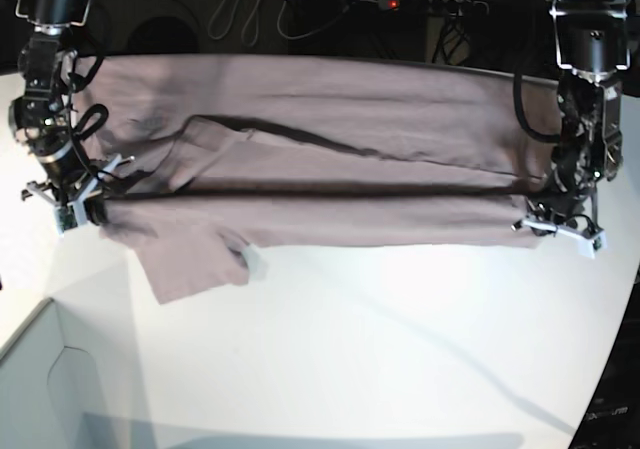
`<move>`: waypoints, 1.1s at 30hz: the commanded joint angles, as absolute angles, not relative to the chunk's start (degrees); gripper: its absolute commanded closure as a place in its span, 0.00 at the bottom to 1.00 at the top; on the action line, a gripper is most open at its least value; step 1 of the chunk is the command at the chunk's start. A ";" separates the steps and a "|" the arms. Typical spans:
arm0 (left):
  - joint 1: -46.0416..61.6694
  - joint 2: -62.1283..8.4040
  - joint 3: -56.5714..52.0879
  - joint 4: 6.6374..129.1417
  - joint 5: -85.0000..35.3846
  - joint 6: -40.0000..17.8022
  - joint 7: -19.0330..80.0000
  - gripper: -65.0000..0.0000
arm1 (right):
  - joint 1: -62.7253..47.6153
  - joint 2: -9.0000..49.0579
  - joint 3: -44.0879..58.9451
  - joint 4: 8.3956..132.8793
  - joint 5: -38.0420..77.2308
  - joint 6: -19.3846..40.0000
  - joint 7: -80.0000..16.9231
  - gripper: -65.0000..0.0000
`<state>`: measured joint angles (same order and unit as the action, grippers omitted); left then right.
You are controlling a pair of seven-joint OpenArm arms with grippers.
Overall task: Layout the t-shirt on the table in an organized manner, then fold the t-shirt properly
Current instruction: 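Release the edge and move both grippers to the shirt's hem corners, then grasp the shirt corners with both grippers and lift the edge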
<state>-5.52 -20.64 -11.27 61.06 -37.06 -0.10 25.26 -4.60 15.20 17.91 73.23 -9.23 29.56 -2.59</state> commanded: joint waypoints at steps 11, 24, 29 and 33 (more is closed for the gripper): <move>-1.63 -21.23 -11.47 61.76 -37.32 -0.31 24.13 1.00 | -8.04 14.73 18.07 72.75 -8.57 31.08 -1.19 1.00; 1.98 -21.32 -11.74 68.88 -37.85 -0.31 24.31 0.44 | -8.04 14.81 19.30 75.12 -8.84 35.91 -1.27 0.64; 1.89 -21.58 -11.74 71.96 -37.85 -0.13 24.31 0.44 | -7.08 13.05 23.34 77.23 -8.84 35.91 -1.19 0.58; 1.63 -21.58 -11.74 72.13 -37.85 -0.13 24.22 0.44 | -6.29 12.79 23.60 78.20 -8.84 35.91 -1.19 0.58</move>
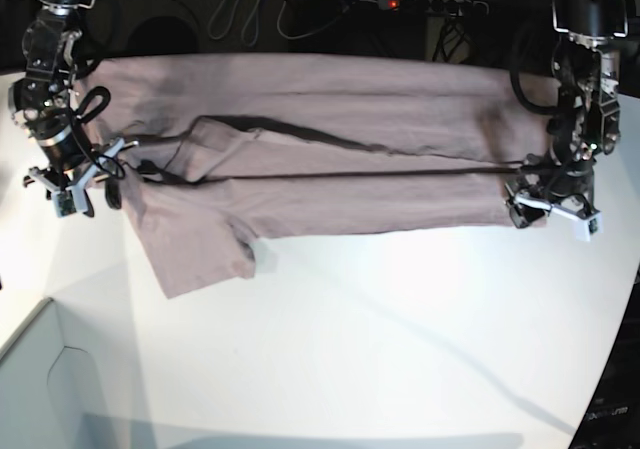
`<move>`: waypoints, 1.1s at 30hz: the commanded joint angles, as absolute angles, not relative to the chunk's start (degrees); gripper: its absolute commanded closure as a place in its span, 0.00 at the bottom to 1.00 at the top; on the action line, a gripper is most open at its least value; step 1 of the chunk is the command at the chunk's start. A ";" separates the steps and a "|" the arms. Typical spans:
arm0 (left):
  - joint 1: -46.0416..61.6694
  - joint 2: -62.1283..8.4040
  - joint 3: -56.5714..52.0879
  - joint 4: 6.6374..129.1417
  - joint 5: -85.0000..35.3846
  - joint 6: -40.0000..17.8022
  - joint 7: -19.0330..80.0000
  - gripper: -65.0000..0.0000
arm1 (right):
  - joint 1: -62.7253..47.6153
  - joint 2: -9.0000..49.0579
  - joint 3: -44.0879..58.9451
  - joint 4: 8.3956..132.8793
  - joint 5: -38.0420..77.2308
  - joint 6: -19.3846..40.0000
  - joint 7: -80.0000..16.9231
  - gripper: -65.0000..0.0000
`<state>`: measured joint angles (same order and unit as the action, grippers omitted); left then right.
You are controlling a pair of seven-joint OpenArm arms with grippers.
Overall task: Layout the t-shirt on the table in an organized manner, then fold the t-shirt properly
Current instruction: 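Grasp the shirt corners with both grippers and lift the edge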
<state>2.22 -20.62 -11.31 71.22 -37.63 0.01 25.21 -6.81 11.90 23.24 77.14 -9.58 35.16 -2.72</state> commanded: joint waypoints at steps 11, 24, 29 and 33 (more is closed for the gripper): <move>-6.90 -21.67 -17.45 59.56 -37.23 -0.31 24.22 0.43 | -6.29 12.53 23.43 78.73 -8.84 35.91 -1.27 0.57; -13.67 -21.67 -10.33 49.36 -37.23 -0.31 23.87 0.44 | -6.29 12.53 23.43 78.64 -8.84 35.91 -1.27 0.58; -13.58 -21.67 -10.33 49.19 -37.23 -0.31 23.87 0.48 | -6.29 12.70 23.52 78.55 -8.84 35.91 -1.27 0.58; -13.58 -21.67 -10.33 49.10 -37.14 -0.31 23.87 0.69 | -6.29 12.62 23.52 78.55 -8.84 35.91 -1.27 0.58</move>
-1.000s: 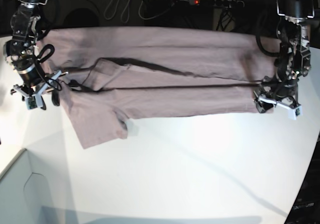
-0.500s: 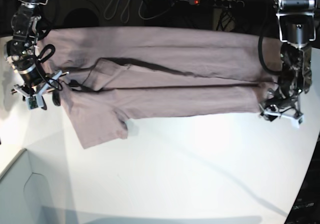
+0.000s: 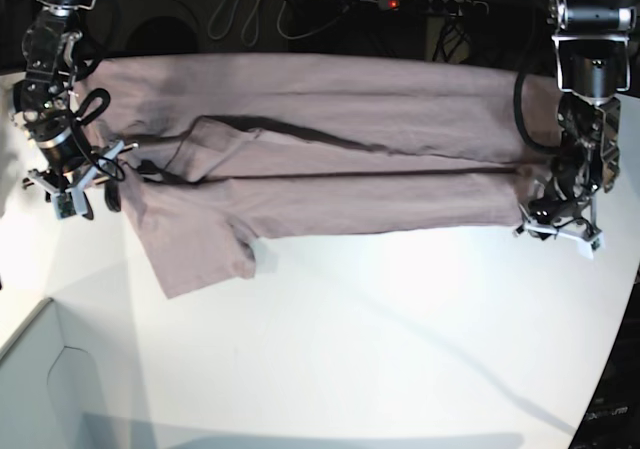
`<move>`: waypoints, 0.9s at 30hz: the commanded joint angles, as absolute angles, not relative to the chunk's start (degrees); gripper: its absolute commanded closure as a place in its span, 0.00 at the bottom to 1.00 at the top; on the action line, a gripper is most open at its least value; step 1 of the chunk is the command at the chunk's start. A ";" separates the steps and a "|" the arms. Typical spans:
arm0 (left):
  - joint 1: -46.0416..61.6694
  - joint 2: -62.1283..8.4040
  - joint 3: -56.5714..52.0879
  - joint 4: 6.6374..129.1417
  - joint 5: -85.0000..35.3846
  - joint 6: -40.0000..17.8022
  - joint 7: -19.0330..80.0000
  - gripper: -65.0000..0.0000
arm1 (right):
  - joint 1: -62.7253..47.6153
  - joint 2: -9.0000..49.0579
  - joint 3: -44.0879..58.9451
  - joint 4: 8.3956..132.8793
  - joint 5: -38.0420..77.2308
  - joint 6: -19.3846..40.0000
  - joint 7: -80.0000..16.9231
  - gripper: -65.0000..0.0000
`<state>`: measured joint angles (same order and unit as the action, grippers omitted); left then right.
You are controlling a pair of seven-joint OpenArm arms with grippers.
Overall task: Layout the t-shirt on the table in an organized manner, then fold the t-shirt properly
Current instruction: 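Grasp the shirt corners with both grippers and lift the edge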
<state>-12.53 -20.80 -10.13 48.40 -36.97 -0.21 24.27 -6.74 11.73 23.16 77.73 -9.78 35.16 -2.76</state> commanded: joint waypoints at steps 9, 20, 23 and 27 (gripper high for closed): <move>-13.58 -21.67 -10.33 49.10 -37.14 -0.31 23.96 1.00 | -5.05 12.62 23.43 78.55 -8.84 35.91 -1.27 0.58; -13.23 -21.67 -10.68 49.89 -37.23 -0.31 24.04 1.00 | -0.22 12.53 23.60 78.46 -8.84 35.91 -3.74 0.57; -13.23 -21.76 -10.68 49.89 -37.23 -0.31 23.96 1.00 | 4.44 12.70 23.60 78.37 -8.84 35.91 -11.12 0.54; -13.23 -21.76 -10.68 49.89 -37.23 -0.31 23.96 1.00 | 10.86 12.97 23.34 76.18 -8.84 35.91 -17.89 0.43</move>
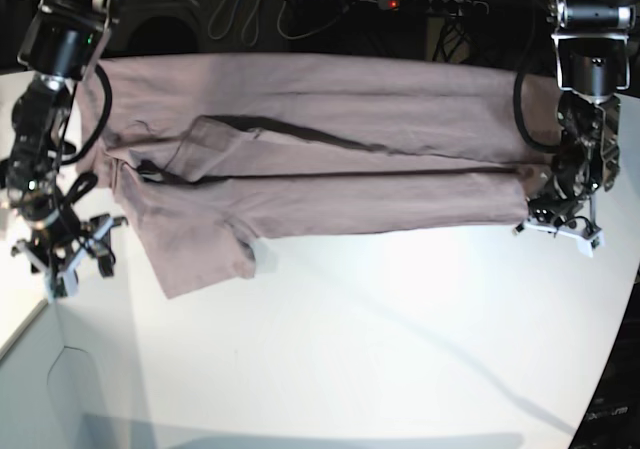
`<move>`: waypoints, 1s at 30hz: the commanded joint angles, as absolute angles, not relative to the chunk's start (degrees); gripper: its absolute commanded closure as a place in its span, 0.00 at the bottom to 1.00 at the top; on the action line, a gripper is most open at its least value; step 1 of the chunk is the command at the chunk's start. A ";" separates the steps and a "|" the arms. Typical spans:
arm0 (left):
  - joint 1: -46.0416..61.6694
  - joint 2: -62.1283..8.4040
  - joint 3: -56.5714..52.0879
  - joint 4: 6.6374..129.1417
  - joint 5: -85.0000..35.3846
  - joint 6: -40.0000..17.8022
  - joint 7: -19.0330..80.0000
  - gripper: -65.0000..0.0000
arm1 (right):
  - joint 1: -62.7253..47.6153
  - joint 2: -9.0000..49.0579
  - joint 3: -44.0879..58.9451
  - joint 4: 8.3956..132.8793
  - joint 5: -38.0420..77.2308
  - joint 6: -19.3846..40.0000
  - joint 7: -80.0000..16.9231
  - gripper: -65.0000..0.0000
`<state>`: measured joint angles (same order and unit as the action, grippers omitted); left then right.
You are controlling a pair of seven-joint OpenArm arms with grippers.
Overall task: Layout the t-shirt on the table in an organized manner, then fold the t-shirt properly
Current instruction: 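Grasp the shirt corners with both grippers and lift the edge, then fold the lifted edge over the shirt body with both grippers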
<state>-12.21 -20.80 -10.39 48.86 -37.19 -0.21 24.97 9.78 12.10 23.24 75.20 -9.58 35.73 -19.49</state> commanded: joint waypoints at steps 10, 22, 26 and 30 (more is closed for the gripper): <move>-13.32 -21.76 -10.68 49.80 -37.23 -0.31 23.96 1.00 | 23.96 16.13 22.99 51.74 -8.84 35.91 -18.77 0.41; -13.58 -21.76 -10.68 49.80 -37.23 -0.31 23.96 1.00 | 26.24 14.64 14.29 43.30 -8.84 35.91 -18.68 0.41; -13.58 -21.76 -10.68 49.71 -37.23 -0.31 23.96 1.00 | 25.63 14.37 14.29 43.30 -8.84 35.74 -18.68 0.41; -13.58 -21.76 -10.68 49.63 -37.23 -0.31 23.87 1.00 | 25.19 14.20 14.29 43.30 -8.84 35.65 -18.68 0.41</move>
